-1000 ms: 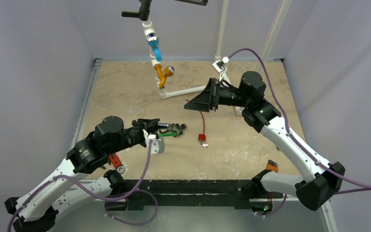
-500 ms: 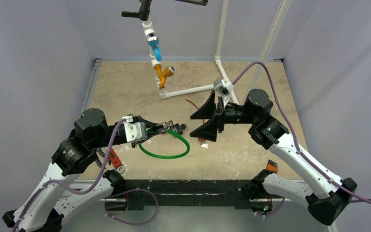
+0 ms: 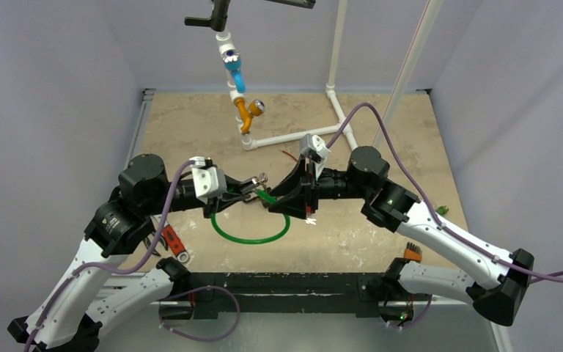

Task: Unlock with the key
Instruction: Unlock the lock.

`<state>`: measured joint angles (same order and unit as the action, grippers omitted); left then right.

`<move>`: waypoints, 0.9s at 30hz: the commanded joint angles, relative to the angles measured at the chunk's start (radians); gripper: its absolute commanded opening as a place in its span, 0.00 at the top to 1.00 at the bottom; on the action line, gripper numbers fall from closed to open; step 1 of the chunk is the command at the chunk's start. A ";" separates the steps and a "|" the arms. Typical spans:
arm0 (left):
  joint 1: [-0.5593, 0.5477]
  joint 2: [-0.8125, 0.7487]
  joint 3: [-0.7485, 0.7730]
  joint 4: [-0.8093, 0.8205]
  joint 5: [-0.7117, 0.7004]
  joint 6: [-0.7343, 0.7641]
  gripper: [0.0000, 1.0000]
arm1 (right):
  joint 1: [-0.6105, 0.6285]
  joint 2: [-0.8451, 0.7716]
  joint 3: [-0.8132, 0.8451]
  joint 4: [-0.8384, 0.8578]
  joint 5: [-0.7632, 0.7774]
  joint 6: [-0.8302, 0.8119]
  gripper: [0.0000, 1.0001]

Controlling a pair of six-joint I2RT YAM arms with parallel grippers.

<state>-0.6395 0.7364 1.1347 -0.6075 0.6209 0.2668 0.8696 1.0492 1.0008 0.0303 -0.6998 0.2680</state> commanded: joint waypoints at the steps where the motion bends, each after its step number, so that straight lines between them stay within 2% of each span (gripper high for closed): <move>1: 0.026 -0.005 0.064 0.109 0.028 -0.065 1.00 | 0.005 -0.007 -0.014 0.112 0.094 0.062 0.67; 3: 0.042 -0.004 0.072 0.130 0.029 -0.087 1.00 | 0.005 -0.009 -0.027 0.117 0.087 0.079 0.92; 4: 0.051 -0.006 0.078 0.142 0.029 -0.096 1.00 | 0.005 -0.015 -0.041 0.120 0.089 0.087 0.98; 5: 0.060 -0.006 0.086 0.151 0.028 -0.105 1.00 | 0.005 -0.026 -0.055 0.115 0.098 0.092 1.00; 12: 0.113 -0.005 0.146 0.142 0.033 -0.158 1.00 | 0.005 -0.136 -0.151 -0.017 0.137 0.066 1.00; 19: 0.165 -0.002 0.132 0.176 0.049 -0.240 1.00 | 0.004 -0.203 -0.180 -0.048 0.157 0.069 1.00; 22: 0.167 -0.001 0.135 0.143 0.035 -0.212 1.00 | 0.005 -0.191 -0.158 -0.129 0.206 0.063 1.00; 27: 0.170 -0.001 0.067 0.033 -0.061 -0.079 1.00 | 0.005 -0.162 -0.167 -0.251 0.410 0.089 1.00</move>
<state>-0.4782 0.7345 1.2240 -0.5655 0.6365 0.0994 0.8742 0.8665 0.8207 -0.0834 -0.4572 0.3378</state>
